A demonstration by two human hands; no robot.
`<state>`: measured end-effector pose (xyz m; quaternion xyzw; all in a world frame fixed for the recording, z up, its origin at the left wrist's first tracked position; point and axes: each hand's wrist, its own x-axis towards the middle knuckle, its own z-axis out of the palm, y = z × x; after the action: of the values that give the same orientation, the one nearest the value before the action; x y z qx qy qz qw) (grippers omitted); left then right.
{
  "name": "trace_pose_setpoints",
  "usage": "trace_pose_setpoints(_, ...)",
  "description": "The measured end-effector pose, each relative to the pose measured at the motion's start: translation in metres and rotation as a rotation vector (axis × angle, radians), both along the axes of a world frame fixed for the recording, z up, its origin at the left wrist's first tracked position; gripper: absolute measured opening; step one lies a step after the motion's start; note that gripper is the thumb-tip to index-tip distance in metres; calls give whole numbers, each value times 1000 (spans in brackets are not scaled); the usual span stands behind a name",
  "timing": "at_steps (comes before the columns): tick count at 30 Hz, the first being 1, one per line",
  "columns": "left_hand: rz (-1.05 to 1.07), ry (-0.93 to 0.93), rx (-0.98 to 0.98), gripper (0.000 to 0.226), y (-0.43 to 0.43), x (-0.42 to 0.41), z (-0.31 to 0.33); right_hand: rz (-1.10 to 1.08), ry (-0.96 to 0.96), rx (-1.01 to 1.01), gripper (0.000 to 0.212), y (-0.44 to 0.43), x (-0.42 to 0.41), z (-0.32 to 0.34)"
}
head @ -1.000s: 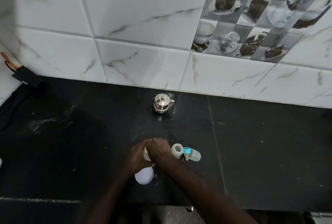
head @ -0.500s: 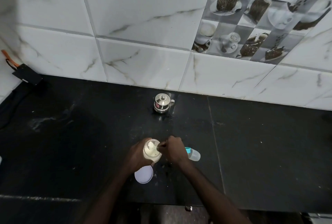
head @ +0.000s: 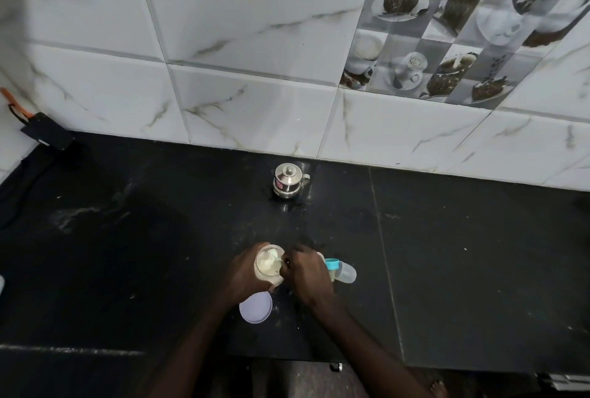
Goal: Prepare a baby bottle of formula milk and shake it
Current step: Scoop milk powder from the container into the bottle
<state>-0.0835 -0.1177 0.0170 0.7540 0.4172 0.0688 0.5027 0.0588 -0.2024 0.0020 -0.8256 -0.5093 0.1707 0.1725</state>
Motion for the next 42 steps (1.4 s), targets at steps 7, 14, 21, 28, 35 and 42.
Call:
trace_pose_setpoints(7, 9, -17, 2, 72, 2, -6, -5, -210, 291, 41, 10, -2, 5, -5)
trace_pose_setpoints(14, -17, -57, 6, 76, 4, -5, -11, -363, 562, 56, 6, -1, 9, -2)
trace_pose_setpoints(21, -15, -35, 5, 83, 7, -3, -17, -550, 892, 82, 5, -12, 9, -5)
trace_pose_setpoints(28, -133, 5, 66, 142, 12, -6, -39, -669, 1147, 205, 7, -38, 17, 11)
trace_pose_setpoints(35, -197, -297, 296, 113, -12, 33, -22, -748, 1091, 359, 11, -70, 48, 27)
trace_pose_setpoints(42, -393, -76, 419, 113, -19, 78, -34, -729, 864, 232, 9, -84, 64, 15)
